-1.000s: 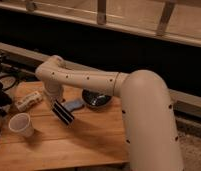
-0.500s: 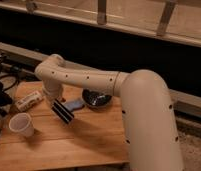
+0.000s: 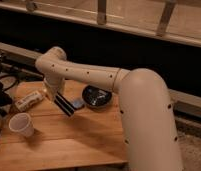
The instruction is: Place the eraser on the white sponge
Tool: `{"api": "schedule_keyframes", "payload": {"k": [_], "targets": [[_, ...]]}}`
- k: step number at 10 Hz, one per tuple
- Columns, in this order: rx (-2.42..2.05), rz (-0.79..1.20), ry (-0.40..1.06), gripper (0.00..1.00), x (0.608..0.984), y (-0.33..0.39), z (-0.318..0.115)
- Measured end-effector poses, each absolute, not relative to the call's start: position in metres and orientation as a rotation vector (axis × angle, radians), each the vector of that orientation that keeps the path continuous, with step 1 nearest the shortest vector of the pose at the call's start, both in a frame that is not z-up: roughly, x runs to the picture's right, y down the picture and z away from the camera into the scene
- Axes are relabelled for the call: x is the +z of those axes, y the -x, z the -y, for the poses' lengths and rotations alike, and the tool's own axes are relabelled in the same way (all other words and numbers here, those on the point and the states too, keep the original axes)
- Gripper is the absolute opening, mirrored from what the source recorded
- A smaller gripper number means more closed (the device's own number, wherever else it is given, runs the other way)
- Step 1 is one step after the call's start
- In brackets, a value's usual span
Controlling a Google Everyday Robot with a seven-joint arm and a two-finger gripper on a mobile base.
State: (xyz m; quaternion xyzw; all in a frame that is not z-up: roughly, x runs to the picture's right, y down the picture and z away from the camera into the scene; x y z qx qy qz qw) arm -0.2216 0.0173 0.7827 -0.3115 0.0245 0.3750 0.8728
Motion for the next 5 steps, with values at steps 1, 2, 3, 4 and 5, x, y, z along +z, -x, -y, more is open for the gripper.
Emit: {"api": "schedule_keyframes", "payload": {"k": [1,2,3,4,5], "targets": [[0.803,-0.050,0.636,0.00,0.789,0.209,0.002],[0.826,-0.056,0.621,0.00,0.796,0.193,0.023],[0.846,-0.052,0.611,0.00,0.800,0.184,0.038],[0.879,-0.051,0.602,0.00,0.804,0.171,0.053],[0.896,-0.057,0.597,0.00,0.811,0.155,0.069]]}}
